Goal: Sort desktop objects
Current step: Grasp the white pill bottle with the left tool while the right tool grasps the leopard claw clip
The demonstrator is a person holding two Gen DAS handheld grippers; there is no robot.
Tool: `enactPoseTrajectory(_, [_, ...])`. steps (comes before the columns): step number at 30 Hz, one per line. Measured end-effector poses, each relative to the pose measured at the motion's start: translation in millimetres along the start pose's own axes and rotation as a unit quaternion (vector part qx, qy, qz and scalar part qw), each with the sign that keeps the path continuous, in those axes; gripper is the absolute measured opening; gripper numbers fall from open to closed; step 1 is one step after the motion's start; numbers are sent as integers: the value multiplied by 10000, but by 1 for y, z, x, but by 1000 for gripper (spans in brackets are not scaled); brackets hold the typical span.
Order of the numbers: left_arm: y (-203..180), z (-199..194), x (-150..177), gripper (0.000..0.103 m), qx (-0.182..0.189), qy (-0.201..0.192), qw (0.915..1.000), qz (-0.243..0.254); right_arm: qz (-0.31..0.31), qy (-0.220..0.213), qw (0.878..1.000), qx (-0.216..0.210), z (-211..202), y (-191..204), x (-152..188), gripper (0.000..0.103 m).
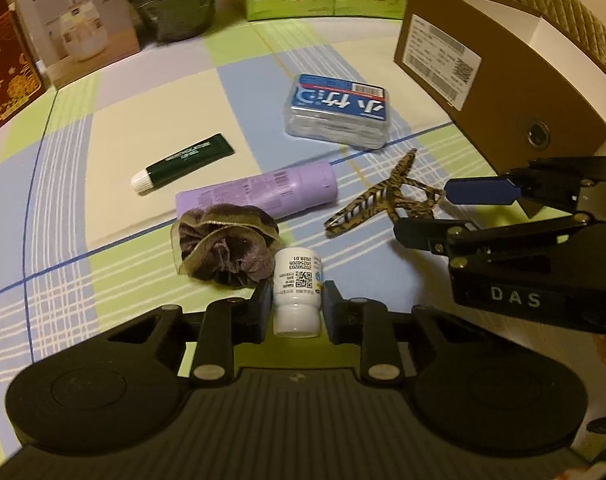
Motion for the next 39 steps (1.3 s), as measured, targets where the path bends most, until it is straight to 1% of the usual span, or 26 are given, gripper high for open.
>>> enactPoseTrajectory(4, [3, -1, 1, 23, -53, 15, 10000, -78, -86, -23, 10000, -4, 6, 0, -3, 46])
enactPoseTrajectory(5, [3, -1, 1, 23, -63, 21, 9999, -94, -108, -27, 9999, -10, 8, 0, -4, 44])
enactPoseTrajectory(8, [4, -1, 1, 23, -106, 29, 9999, -131, -232, -48, 9997, -22, 11, 0, -4, 29])
enactPoseTrajectory(13, [4, -3, 4, 23, -179, 58, 9997, -176, -301, -20, 9995, 29, 5, -2, 4, 29])
enactPoseTrajectory(19, [5, -7, 12, 23, -170, 106, 9995, -260, -214, 139, 9997, -32, -14, -8, 26, 29])
enactPoseTrajectory(23, [-1, -13, 24, 23, 19, 160, 9995, -265, -133, 277, 9995, -57, -34, -16, 49, 29])
enactPoseTrajectory(28, [-14, -21, 40, 23, 262, 237, 9992, -171, 42, 422, 9991, 25, -55, -27, 74, 29])
enactPoseTrajectory(31, [-20, -21, 43, 23, 325, 300, 9989, -152, 134, 457, 9988, 94, -59, -32, 78, 29])
enactPoseTrajectory(33, [-23, -18, 43, 23, 273, 311, 9990, -158, 194, 478, 9986, 114, -58, -34, 79, 29])
enactPoseTrajectory(39, [-27, -13, 34, 31, 121, 286, 9995, -106, 99, 403, 9991, 121, -54, -33, 75, 30])
Point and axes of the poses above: each gripper's, at about its wrist camera, not at the fingertips, and z roughly the way its jaws point, y to its left, x to its underside, the point moved 7 cm from there along z, roughly the way its jaws point, and after that the axes turned 6 degrees about y, right-handed, at the moved point
